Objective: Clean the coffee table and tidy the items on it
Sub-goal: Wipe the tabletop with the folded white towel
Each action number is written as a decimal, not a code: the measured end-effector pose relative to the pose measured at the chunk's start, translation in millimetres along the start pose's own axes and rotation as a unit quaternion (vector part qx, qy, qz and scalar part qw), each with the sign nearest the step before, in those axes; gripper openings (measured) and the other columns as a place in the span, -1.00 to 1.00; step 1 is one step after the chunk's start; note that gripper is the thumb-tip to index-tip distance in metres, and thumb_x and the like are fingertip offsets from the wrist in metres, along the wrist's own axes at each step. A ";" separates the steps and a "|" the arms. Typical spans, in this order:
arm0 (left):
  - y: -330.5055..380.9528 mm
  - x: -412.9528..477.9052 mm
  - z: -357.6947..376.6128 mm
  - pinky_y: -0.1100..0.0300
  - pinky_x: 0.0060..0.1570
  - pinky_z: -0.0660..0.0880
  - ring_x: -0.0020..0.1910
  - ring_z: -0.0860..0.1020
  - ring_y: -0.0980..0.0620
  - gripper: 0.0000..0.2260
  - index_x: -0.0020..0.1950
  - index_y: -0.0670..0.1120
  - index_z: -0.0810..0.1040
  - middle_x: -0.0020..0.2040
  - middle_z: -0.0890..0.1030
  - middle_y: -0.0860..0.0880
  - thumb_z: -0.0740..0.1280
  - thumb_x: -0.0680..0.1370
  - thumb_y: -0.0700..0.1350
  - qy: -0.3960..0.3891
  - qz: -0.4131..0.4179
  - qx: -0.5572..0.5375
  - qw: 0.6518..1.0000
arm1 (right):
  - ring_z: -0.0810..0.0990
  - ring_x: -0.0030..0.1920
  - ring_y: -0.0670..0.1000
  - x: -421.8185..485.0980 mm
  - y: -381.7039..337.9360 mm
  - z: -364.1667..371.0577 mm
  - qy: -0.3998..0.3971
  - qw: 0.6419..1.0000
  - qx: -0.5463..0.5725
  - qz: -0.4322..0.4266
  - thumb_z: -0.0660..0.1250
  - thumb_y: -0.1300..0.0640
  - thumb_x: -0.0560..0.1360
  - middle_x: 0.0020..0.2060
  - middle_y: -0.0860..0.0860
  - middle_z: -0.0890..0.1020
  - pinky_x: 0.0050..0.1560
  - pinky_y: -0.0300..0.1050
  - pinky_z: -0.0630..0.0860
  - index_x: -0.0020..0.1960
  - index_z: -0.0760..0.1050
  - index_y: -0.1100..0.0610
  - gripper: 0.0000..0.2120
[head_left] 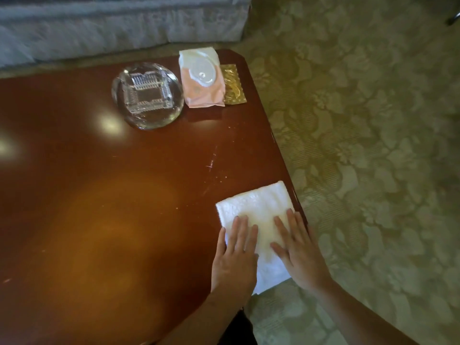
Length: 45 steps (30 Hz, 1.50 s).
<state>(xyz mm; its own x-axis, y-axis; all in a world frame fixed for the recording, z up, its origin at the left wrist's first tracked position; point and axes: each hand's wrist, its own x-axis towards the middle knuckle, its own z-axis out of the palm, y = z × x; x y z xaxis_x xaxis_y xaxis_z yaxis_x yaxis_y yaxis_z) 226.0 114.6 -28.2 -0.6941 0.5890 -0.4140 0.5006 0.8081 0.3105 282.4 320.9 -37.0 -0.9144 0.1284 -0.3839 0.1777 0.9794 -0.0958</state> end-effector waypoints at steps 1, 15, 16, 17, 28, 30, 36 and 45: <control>5.6 6.6 6.5 -0.21 0.61 -0.33 0.64 -0.45 -0.16 -0.39 0.72 -0.05 -0.27 0.66 -0.43 -0.16 -0.05 0.77 0.10 0.016 -0.012 0.005 1.000 | -0.07 0.73 0.14 1.1 6.1 2.7 0.009 1.000 -0.015 -0.015 -0.12 -0.33 0.72 0.74 0.10 -0.06 0.65 0.31 0.12 0.73 -0.10 -0.09 -0.35; 9.9 69.4 16.2 -0.24 0.61 0.08 0.72 -0.02 -0.16 -0.42 0.72 -0.06 0.13 0.73 0.04 -0.19 0.02 0.73 0.12 0.131 -0.091 -0.005 0.987 | 0.04 0.72 0.11 54.5 12.7 4.7 0.051 0.996 -0.020 -0.064 -0.11 -0.10 0.74 0.73 0.09 0.05 0.56 0.42 0.20 0.72 0.05 0.03 -0.42; 4.8 83.1 8.1 -0.24 0.62 0.07 0.72 -0.03 -0.16 -0.43 0.72 -0.06 0.11 0.73 0.02 -0.19 0.00 0.73 0.13 0.134 -0.086 -0.001 0.987 | 0.05 0.72 0.11 67.7 11.4 -1.9 0.053 0.997 -0.019 -0.052 -0.09 -0.09 0.73 0.73 0.09 0.06 0.56 0.44 0.20 0.72 0.05 0.02 -0.42; -0.3 98.2 -1.0 -0.23 0.64 0.05 0.72 -0.05 -0.16 -0.43 0.73 -0.05 0.09 0.73 0.00 -0.19 -0.02 0.74 0.13 0.136 -0.081 0.006 0.987 | 0.05 0.72 0.11 81.9 10.7 -8.6 0.055 0.997 -0.017 -0.042 -0.08 -0.08 0.73 0.72 0.09 0.07 0.57 0.46 0.18 0.71 0.04 0.01 -0.43; -61.5 237.4 -81.0 -0.15 0.66 -0.18 0.71 -0.25 -0.08 -0.42 0.73 -0.01 -0.17 0.74 -0.21 -0.13 -0.21 0.72 0.14 0.181 -0.097 0.011 0.979 | -0.30 0.70 0.01 247.6 8.5 -74.1 0.082 0.996 0.011 -0.043 -0.26 -0.13 0.70 0.73 0.00 -0.20 0.66 0.35 -0.20 0.73 -0.14 -0.05 -0.39; -64.4 236.3 -80.3 -0.15 0.67 -0.18 0.71 -0.24 -0.05 -0.43 0.73 0.00 -0.14 0.74 -0.19 -0.10 -0.19 0.73 0.14 0.193 -0.114 -0.006 0.975 | -0.29 0.71 0.02 255.4 4.2 -74.6 0.091 0.994 0.006 -0.053 -0.25 -0.13 0.71 0.73 -0.01 -0.19 0.66 0.31 -0.22 0.73 -0.12 -0.07 -0.40; -77.8 199.7 -70.1 -0.18 0.65 -0.24 0.69 -0.32 -0.02 -0.45 0.71 0.02 -0.28 0.72 -0.29 -0.06 -0.26 0.73 0.12 0.186 -0.161 -0.015 0.969 | -0.18 0.72 0.06 241.3 -27.7 -65.3 0.116 0.989 -0.014 -0.096 -0.16 -0.07 0.74 0.74 0.03 -0.05 0.69 0.24 -0.16 0.73 0.02 -0.03 -0.44; -160.6 32.4 -21.4 -0.29 0.63 -0.15 0.72 -0.03 -0.07 -0.44 0.73 -0.03 0.00 0.74 -0.01 -0.11 -0.12 0.73 0.10 0.193 -0.221 0.014 0.956 | -0.09 0.73 0.10 152.8 -170.6 -12.0 0.088 0.981 -0.018 -0.172 -0.05 -0.06 0.73 0.73 0.06 0.05 0.68 0.29 0.01 0.72 0.10 -0.01 -0.44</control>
<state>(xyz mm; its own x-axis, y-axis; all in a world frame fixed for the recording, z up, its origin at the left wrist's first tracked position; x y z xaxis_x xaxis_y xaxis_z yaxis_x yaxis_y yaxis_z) 112.0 3.7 -73.2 -0.9775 0.1476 -0.1510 0.1244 0.9804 0.1526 108.0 175.3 -68.3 -0.9671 -0.1890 -0.1701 -0.1627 0.9740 -0.1574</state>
